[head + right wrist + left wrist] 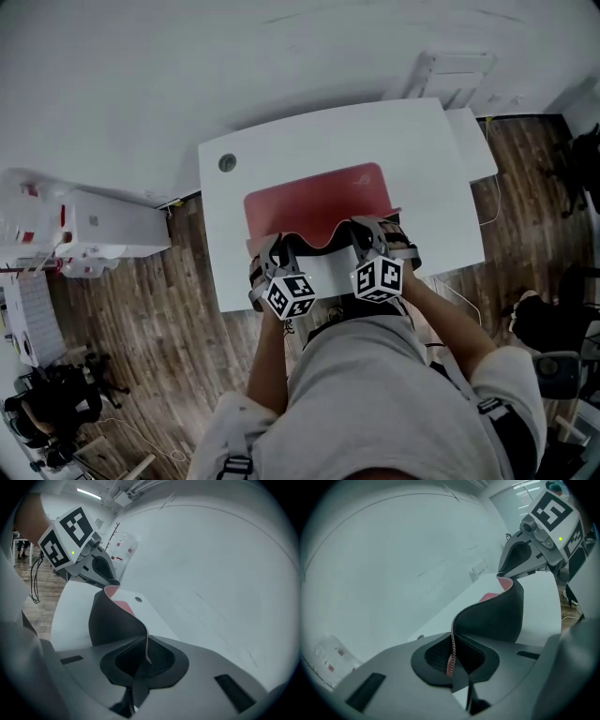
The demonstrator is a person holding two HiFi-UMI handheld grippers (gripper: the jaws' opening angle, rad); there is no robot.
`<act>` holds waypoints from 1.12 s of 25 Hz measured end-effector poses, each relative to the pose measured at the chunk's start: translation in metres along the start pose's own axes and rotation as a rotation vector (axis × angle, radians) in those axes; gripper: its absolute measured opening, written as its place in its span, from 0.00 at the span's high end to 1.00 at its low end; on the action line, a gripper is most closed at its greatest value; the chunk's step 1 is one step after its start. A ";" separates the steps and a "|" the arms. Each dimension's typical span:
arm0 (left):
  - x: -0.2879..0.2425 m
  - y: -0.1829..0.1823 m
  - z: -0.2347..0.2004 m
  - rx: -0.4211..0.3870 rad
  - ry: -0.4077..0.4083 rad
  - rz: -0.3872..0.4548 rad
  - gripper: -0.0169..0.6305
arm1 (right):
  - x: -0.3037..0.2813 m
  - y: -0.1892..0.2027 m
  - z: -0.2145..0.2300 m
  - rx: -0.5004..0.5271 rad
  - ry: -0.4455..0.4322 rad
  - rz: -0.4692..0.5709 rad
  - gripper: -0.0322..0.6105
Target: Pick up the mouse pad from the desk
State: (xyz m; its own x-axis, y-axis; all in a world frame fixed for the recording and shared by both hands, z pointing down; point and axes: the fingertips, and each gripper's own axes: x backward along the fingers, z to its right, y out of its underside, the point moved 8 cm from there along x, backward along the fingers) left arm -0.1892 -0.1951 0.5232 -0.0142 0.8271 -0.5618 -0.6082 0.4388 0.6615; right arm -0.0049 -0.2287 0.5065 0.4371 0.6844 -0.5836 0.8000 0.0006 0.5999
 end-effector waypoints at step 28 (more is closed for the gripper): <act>-0.010 -0.061 -0.065 0.196 0.062 0.275 0.93 | 0.002 -0.079 0.066 -0.186 0.179 0.158 0.87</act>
State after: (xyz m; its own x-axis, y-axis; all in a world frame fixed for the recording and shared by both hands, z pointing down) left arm -0.2039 -0.2535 0.4564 -0.2086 0.9036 -0.3742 -0.4105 0.2664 0.8721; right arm -0.0402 -0.2756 0.4218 0.4579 0.8040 -0.3793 0.6314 0.0063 0.7755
